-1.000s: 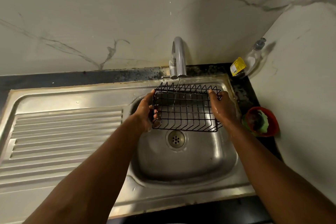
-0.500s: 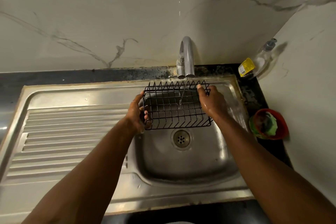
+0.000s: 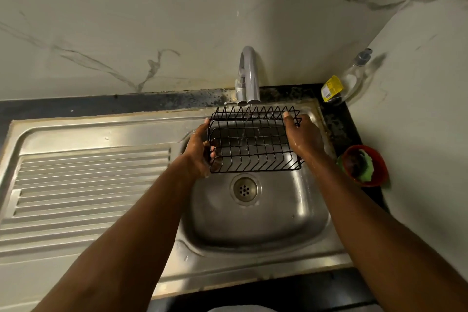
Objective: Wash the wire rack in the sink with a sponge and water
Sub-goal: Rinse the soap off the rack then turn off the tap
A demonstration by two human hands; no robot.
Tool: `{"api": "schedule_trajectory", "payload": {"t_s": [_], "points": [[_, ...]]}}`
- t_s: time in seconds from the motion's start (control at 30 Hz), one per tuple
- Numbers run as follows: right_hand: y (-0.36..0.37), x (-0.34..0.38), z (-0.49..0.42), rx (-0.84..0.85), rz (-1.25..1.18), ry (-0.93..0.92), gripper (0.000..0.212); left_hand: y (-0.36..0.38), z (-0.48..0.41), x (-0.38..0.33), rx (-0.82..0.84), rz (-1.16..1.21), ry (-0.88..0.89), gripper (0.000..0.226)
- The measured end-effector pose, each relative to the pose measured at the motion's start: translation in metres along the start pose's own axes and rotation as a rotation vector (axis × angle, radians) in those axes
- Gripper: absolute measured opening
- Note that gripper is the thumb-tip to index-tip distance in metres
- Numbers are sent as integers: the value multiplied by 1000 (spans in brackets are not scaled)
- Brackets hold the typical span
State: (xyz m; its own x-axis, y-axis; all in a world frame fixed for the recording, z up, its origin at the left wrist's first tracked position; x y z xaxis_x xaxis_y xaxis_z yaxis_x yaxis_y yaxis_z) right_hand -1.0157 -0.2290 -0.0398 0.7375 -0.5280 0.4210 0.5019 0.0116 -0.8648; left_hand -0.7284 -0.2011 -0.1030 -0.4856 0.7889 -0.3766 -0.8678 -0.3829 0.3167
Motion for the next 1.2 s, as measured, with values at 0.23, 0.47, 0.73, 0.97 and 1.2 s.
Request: {"api": "schedule_trajectory", "payload": {"t_s": [0.23,0.47,0.73,0.97,1.2], "points": [[6,-13,-8,31,-24,23,80,9,5,-3,13,-11,-11,58],[17,5,-4,132,-68,-51,82,-10,-2,-7,33,53,-22,55],[36,-24,-11,254,-153,192,78,8,12,-22,281,19,-68,40],[74,-60,32,528,-470,415,62,41,34,-33,495,49,31,38],[105,-82,61,647,-559,636,46,65,35,-16,530,-230,14,53]]}}
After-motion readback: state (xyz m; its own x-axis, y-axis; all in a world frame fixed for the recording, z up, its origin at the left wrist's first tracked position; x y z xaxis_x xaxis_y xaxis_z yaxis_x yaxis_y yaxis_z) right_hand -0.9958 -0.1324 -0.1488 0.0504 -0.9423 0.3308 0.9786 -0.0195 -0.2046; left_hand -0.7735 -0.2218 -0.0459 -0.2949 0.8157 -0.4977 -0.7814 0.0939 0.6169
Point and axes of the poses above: each hand's wrist, its own z-axis away from the middle knuckle, its own y-axis out of the palm, x = y × z, the point moved 6 cm from there along -z, towards the middle knuckle, and after that the axes turned 7 degrees about z, right-handed, at the moved point
